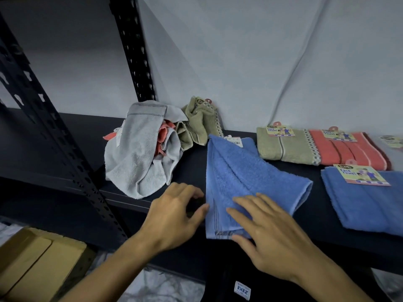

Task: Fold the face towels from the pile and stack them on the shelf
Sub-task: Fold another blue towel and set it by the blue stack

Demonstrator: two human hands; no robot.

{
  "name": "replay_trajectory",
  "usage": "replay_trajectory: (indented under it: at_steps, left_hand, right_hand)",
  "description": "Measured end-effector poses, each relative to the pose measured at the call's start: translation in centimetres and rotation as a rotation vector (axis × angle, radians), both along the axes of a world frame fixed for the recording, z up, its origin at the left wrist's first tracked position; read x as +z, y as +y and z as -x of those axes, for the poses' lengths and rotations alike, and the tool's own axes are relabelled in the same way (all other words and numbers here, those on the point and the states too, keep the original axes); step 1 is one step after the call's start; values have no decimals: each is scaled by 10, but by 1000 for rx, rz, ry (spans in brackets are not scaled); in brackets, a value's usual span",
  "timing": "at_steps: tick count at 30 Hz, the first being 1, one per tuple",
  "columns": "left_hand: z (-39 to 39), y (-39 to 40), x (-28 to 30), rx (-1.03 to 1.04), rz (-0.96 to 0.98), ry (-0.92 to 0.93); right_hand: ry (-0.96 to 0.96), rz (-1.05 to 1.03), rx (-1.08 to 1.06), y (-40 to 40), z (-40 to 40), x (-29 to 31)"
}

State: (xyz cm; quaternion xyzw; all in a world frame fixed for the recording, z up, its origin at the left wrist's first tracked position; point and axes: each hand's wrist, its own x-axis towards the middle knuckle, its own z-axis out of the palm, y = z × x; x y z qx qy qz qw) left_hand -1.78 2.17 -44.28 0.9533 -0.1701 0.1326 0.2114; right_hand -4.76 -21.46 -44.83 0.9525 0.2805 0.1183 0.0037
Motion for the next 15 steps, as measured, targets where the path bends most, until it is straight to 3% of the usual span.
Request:
replay_trajectory:
  at_steps: [5,11,15]
  left_hand:
    - [-24,3,-15,-197,-84,43]
    - [-54,0,-9,-168,-207,148]
    - [-67,0,-7,-200,-283,233]
  right_hand:
    - [138,55,-95,10,-23,-15]
    - [236,-86,-14,8,-53,-10]
    - [205,-98,-2,1,-70,-7]
